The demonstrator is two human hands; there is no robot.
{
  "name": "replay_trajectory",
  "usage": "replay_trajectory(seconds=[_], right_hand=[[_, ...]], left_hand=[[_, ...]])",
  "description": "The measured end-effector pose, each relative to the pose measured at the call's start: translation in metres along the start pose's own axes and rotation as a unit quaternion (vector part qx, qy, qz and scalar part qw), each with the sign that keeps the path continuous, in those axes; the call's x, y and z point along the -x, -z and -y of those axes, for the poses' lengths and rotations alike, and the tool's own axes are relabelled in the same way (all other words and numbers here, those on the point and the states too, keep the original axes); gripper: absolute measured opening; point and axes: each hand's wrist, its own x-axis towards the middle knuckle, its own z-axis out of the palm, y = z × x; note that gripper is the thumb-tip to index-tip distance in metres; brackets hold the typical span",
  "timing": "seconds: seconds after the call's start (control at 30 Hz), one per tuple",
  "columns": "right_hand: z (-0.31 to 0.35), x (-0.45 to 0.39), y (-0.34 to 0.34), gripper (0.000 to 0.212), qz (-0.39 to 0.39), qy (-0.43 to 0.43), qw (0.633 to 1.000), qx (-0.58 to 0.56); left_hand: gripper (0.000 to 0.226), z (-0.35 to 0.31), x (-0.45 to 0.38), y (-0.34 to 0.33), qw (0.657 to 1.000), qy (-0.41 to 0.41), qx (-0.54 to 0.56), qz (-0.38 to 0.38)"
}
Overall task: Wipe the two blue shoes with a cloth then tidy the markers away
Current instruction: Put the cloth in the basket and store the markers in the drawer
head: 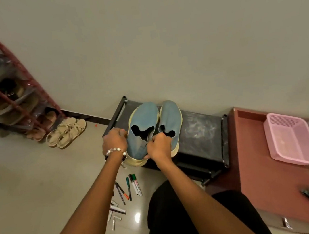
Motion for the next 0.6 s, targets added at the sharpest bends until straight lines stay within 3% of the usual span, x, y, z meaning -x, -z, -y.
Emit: replay_trajectory(seconds=[0.13, 0.33, 0.6], right_hand=[[0.012, -0.049, -0.023, 0.019, -0.03, 0.009, 0.998, 0.05], [-0.001, -0.093, -0.045, 0.023, 0.003, 0.037, 0.985, 0.166], [-0.007, -0.102, -0.047, 0.024, 0.011, -0.006, 0.991, 0.136]], left_hand=[[0.04, -0.002, -0.043, -0.023, 0.998, -0.051, 0.007, 0.022], [0.054, 0.013, -0.072, -0.061, 0.997, -0.01, 0.044, 0.066], [0.054, 0.027, -0.064, -0.067, 0.993, 0.04, 0.084, 0.077]])
